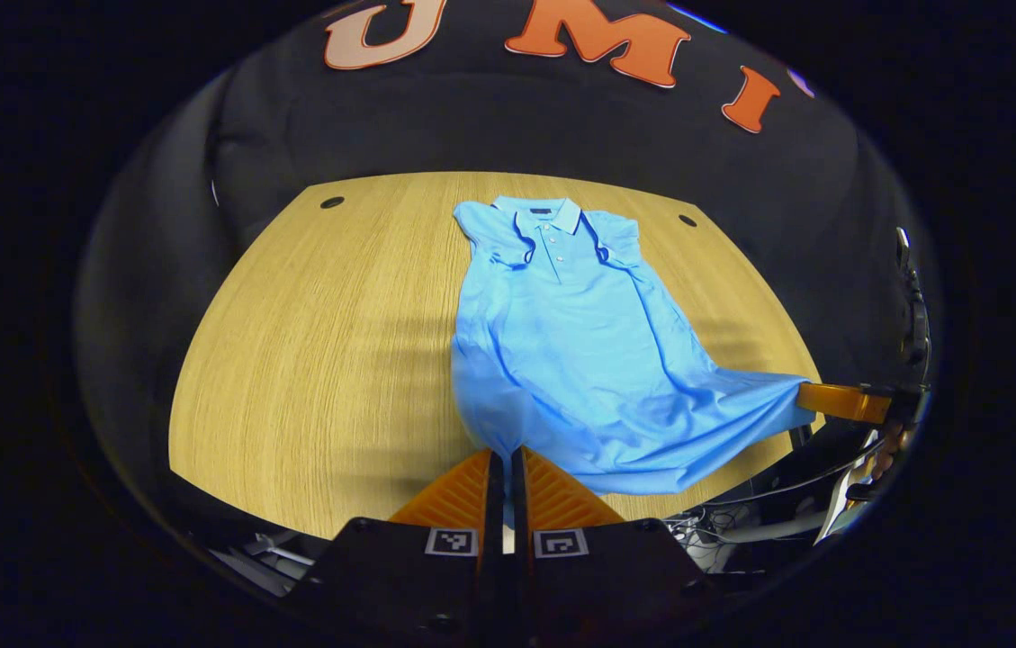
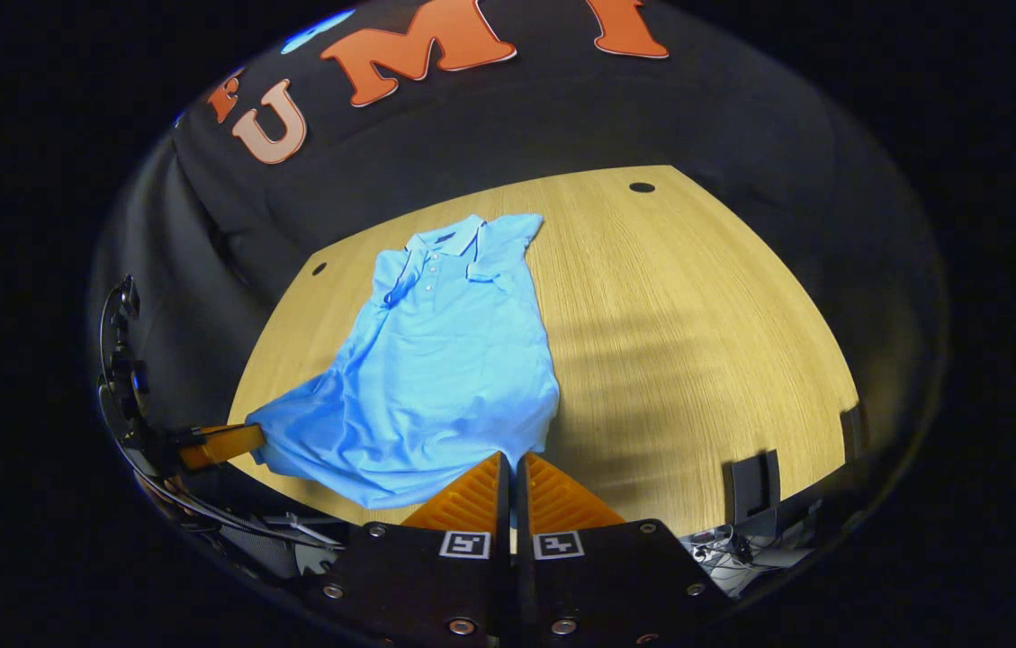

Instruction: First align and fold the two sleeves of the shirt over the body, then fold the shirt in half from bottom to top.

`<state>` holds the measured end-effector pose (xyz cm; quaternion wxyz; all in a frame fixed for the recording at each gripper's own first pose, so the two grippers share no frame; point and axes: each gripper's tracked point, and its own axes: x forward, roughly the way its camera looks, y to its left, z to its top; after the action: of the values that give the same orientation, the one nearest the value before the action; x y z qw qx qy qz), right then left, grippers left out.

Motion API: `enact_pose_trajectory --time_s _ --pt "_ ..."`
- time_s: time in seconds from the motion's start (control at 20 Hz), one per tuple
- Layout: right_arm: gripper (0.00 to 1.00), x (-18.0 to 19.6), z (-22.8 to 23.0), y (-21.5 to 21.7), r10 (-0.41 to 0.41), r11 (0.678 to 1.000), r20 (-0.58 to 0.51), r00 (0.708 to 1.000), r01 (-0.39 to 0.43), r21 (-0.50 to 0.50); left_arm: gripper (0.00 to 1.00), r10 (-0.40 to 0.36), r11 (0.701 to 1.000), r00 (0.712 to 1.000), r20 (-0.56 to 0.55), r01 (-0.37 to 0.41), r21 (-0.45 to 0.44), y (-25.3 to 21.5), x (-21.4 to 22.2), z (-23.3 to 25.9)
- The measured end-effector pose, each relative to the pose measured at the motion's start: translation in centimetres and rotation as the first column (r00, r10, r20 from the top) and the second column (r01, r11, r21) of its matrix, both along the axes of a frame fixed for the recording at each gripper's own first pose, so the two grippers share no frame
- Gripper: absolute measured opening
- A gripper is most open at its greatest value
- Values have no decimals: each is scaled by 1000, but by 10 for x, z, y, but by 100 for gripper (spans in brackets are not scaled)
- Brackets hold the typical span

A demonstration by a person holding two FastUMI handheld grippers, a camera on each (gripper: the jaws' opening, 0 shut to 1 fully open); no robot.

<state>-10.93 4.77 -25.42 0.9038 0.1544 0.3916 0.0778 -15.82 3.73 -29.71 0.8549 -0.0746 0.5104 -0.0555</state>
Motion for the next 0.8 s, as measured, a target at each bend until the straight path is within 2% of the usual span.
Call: enact_pose_trajectory --time_s 0.4,0.8 --pt "3 62 55 0 -4 1000 99 995 5 -10 9 -47 999 994 95 50 -20 6 86 35" --pt "3 153 93 13 -20 1000 132 991 22 -11 9 -53 998 986 157 59 -38 21 190 42"
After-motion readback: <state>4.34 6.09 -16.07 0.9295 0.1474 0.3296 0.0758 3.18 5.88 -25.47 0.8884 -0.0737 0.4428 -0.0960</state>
